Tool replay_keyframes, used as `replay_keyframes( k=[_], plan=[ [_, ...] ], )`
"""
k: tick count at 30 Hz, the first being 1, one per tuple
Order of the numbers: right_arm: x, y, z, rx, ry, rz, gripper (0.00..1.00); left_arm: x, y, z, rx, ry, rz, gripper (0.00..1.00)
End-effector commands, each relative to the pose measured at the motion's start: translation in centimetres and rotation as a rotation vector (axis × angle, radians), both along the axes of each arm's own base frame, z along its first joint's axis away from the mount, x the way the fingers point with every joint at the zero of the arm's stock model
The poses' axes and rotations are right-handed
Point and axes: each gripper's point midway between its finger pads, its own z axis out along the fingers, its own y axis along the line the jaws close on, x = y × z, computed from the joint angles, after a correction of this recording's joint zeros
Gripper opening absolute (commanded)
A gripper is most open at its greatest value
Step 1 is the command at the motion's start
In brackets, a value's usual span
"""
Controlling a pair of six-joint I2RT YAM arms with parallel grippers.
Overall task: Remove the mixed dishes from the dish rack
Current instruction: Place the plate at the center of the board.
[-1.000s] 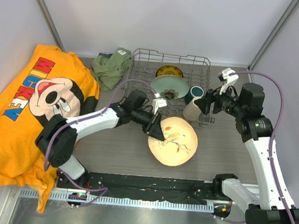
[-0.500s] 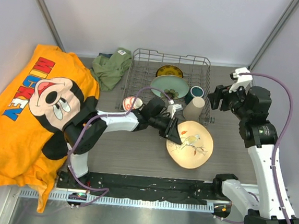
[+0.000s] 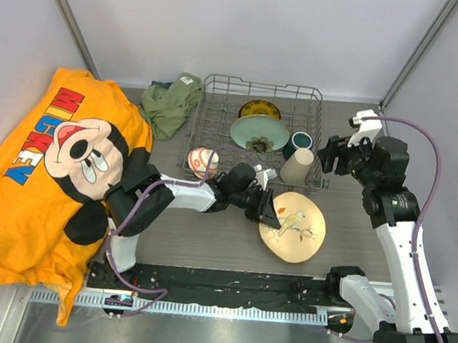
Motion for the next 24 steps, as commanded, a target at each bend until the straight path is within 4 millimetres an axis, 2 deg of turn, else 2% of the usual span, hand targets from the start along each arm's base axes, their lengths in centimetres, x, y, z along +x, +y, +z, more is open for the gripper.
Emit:
replay_keyframes(
  k=[1,10,24],
  plan=[
    [0.2,-0.1,1.8,0.021,-0.079,-0.008,0.68,0.4,-2.1,4.7,-0.165,-0.065,0.014,0.00],
    [-0.3,-0.2,1.8,0.019,-0.091,-0.004,0.68,-0.8,-3.6,2.5,-0.122,0.000,-0.022,0.00],
    [-0.5,0.1,0.9,0.009,-0.078,0.017,0.68,-1.9,-3.8,0.4,-0.047,-0.006,-0.061,0.00]
  ],
)
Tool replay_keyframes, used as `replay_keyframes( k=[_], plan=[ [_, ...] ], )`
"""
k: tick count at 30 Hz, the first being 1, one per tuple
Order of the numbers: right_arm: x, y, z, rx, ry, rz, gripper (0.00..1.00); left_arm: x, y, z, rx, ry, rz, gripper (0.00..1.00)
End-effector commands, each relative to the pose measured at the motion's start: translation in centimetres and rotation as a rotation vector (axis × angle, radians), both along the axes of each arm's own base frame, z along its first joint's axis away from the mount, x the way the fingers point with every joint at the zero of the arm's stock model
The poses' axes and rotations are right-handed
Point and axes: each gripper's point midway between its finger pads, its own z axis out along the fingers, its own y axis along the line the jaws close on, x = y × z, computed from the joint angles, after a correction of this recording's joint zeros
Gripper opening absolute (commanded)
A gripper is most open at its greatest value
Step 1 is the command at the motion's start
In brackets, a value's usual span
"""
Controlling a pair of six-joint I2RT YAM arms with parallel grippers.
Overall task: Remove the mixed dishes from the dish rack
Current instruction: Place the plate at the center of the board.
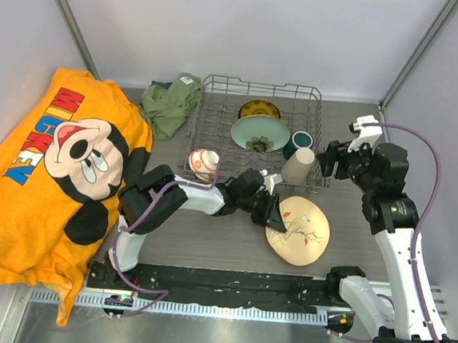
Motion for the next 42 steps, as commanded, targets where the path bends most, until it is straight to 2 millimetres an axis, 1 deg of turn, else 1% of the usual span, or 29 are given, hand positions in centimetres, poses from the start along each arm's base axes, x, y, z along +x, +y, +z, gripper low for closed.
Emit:
replay_keyframes(
  k=[1,2,3,6,8,13,14,20,22,23,34,38,42],
  plan=[
    [0.1,0.1,1.4,0.000,-0.061,0.015,0.68,-1.0,-1.8,3.0,-0.082,-0.065,-0.083,0.00],
    [0.1,0.1,1.3,-0.001,-0.058,0.015,0.68,-1.3,-1.6,2.6,-0.058,-0.059,-0.090,0.01],
    [0.1,0.1,1.2,0.000,-0.058,0.016,0.68,-1.4,-1.6,2.7,-0.053,-0.067,-0.094,0.05],
    [0.0,0.2,1.2,0.000,-0.058,0.018,0.68,-1.6,-1.6,2.7,-0.039,-0.077,-0.100,0.12],
    [0.0,0.2,1.3,0.001,-0.062,0.018,0.68,-1.6,-1.6,2.6,-0.033,-0.087,-0.104,0.15],
    [-0.2,0.2,1.3,-0.002,-0.065,0.020,0.68,-1.5,-1.3,2.2,-0.013,-0.093,-0.101,0.23],
    [-0.2,0.2,1.5,-0.001,-0.069,0.020,0.68,-1.4,-1.3,2.2,-0.013,-0.104,-0.104,0.27],
    [-0.2,0.3,1.2,-0.001,-0.062,0.029,0.68,-1.3,-0.8,1.9,0.019,-0.130,-0.103,0.37],
    [-0.2,0.4,1.3,0.001,-0.062,0.032,0.68,-1.2,-0.7,2.0,0.024,-0.147,-0.102,0.39],
    [-0.1,0.4,1.3,0.002,-0.063,0.033,0.68,-1.2,-0.7,1.8,0.028,-0.150,-0.104,0.42],
    [-0.3,0.6,1.4,0.004,-0.067,0.049,0.68,-0.3,-0.1,1.6,0.084,-0.211,-0.096,0.51],
    [-0.5,0.8,1.3,0.006,-0.064,0.059,0.68,0.3,0.1,1.6,0.110,-0.254,-0.086,0.53],
    [-0.6,0.8,1.2,0.004,-0.065,0.061,0.68,1.0,0.6,1.2,0.159,-0.287,-0.074,0.55]
  ],
)
